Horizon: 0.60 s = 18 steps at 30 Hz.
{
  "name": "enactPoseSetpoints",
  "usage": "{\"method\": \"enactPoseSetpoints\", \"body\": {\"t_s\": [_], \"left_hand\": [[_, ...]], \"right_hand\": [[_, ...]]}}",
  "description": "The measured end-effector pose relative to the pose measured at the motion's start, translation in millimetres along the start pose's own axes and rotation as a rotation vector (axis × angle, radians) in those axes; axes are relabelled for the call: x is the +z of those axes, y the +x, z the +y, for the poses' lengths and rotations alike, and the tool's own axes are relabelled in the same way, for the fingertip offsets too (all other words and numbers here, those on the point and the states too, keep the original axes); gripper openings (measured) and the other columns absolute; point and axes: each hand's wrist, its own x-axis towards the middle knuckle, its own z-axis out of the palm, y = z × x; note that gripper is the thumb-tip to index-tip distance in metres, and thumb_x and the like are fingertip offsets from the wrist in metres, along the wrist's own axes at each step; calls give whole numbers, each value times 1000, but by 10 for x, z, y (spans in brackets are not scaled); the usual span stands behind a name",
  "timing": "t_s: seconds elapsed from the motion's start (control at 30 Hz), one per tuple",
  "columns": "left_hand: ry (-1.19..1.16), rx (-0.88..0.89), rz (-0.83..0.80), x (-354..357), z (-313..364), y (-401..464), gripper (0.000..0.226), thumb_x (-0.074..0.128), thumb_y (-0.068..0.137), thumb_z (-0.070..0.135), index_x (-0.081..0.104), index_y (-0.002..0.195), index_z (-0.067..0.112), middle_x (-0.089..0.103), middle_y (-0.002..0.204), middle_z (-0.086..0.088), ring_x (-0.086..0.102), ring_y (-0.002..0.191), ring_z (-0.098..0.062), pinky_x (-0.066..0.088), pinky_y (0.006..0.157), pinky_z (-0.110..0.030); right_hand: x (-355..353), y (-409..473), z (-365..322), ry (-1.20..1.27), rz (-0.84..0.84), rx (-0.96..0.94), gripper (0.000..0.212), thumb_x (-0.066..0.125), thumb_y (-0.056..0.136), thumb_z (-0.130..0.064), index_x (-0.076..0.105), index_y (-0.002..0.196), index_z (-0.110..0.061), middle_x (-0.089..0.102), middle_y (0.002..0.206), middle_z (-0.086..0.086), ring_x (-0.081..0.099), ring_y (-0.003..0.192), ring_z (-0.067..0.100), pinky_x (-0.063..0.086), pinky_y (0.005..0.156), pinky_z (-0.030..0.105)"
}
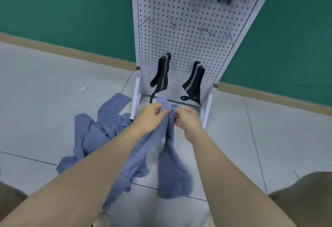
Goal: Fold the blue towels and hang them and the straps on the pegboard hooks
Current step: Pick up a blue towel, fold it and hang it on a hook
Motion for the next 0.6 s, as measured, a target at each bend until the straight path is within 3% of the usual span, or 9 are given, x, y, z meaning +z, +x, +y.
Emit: {"method": "enactPoseSetpoints", "body": {"t_s": [0.07,0.1,0.17,0.23,0.33,0.4,0.47,0.53,0.6], "left_hand": [[48,36,63,-210,215,26,49,54,105,25,33,62,18,34,56,4,31,55,-14,25,56,-34],[92,55,83,-311,302,28,49,52,106,25,35,61,17,37,55,2,34,55,-15,26,56,-35],[217,84,106,-517,466,13,49,50,106,27,38,60,17,43,56,-1,39,56,-19,29,55,-35],[329,132,130,-729,672,-37,47,50,105,30,41,60,17,47,57,-2,45,60,-26,33,55,-35],[402,248,184,-1043,1072,-176,47,52,104,29,42,59,17,47,57,0,46,63,-28,37,58,-37],[400,326,176,-1242,1354,-309,48,52,105,28,42,60,14,44,54,0,43,58,-22,37,57,-36],[333,412,159,-1424,1619,-445,47,52,106,27,43,64,7,42,55,-2,44,56,-21,46,58,-35],[204,486,178,-1576,1857,-544,46,51,107,27,45,69,3,42,59,-7,49,56,-21,52,56,-34],[40,541,173,-1696,2091,-619,44,49,108,27,47,74,0,44,64,-11,51,58,-23,52,54,-33]], "right_hand": [[-25,-109,-310,-30,0,-76,11,63,89,-10,54,83,-14,62,85,22,57,77,21,60,87,42],[-46,-178,-454,-74,12,-110,11,62,88,-10,52,84,-12,59,84,21,56,78,22,60,89,44],[-100,-337,-734,-137,16,-188,10,59,89,-7,52,82,-4,53,81,12,53,77,22,62,79,42],[-158,-511,-984,-179,18,-260,13,57,91,-5,52,80,-2,51,77,11,49,72,22,57,58,35],[-251,-790,-1306,-314,20,-368,10,57,94,-7,53,85,-10,53,76,13,48,67,24,44,61,33],[-317,-972,-1488,-521,-7,-425,11,58,94,-8,55,84,-9,60,74,11,56,61,24,48,59,27],[-387,-1136,-1630,-842,-73,-466,7,63,92,-15,63,91,-8,70,84,6,67,72,19,55,64,24],[-427,-1294,-1722,-1029,-171,-501,34,74,89,-31,65,117,-14,72,109,2,70,96,18,57,87,32],[-420,-1482,-1750,-953,-312,-487,66,80,82,-51,56,137,-21,69,124,-5,67,108,13,54,96,32]]}}
